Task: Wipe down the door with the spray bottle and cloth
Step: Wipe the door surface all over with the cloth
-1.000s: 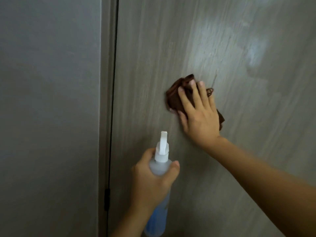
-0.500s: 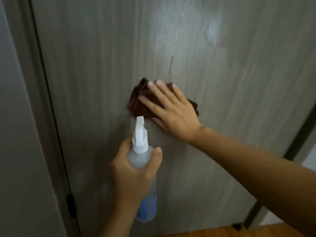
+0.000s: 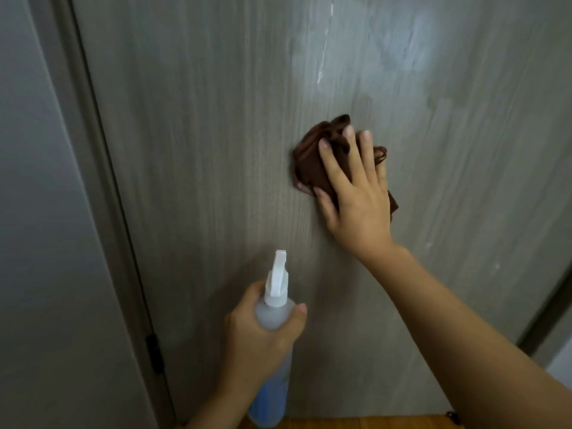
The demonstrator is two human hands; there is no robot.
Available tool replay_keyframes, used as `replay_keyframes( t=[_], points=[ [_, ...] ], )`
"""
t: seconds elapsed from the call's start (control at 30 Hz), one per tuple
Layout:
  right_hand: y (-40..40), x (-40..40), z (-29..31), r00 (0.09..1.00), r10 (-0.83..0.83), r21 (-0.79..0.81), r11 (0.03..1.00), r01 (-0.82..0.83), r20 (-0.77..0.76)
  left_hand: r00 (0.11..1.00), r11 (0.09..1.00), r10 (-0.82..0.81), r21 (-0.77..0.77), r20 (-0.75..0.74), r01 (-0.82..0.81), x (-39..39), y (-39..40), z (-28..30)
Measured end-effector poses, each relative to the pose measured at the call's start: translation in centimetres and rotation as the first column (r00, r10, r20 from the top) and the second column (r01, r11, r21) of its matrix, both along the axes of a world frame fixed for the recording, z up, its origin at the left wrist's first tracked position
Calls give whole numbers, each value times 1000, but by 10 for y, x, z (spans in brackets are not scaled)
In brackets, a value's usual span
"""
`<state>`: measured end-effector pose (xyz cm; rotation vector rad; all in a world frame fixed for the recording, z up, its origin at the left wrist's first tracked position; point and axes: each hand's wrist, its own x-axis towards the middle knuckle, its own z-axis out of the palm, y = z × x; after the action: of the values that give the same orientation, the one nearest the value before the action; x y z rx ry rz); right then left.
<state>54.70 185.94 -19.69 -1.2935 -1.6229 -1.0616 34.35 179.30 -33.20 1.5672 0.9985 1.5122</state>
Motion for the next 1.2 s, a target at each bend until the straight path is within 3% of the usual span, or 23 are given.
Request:
replay_keyframes(
  t=[0.23,0.47,1.2],
  points=[
    [-2,10,-75,993,32,2,999,-32,-112,996,996,30,-86,-79,-37,10,2,-21],
    [0,7,-107,982,50,37,998,-44,-182,988,988,-26,-156,-151,2,24,3,-40],
    [-4,25,-167,997,27,-16,999,-28,-72,985,979,-33,-202,-168,-2,29,-13,-49]
  ],
)
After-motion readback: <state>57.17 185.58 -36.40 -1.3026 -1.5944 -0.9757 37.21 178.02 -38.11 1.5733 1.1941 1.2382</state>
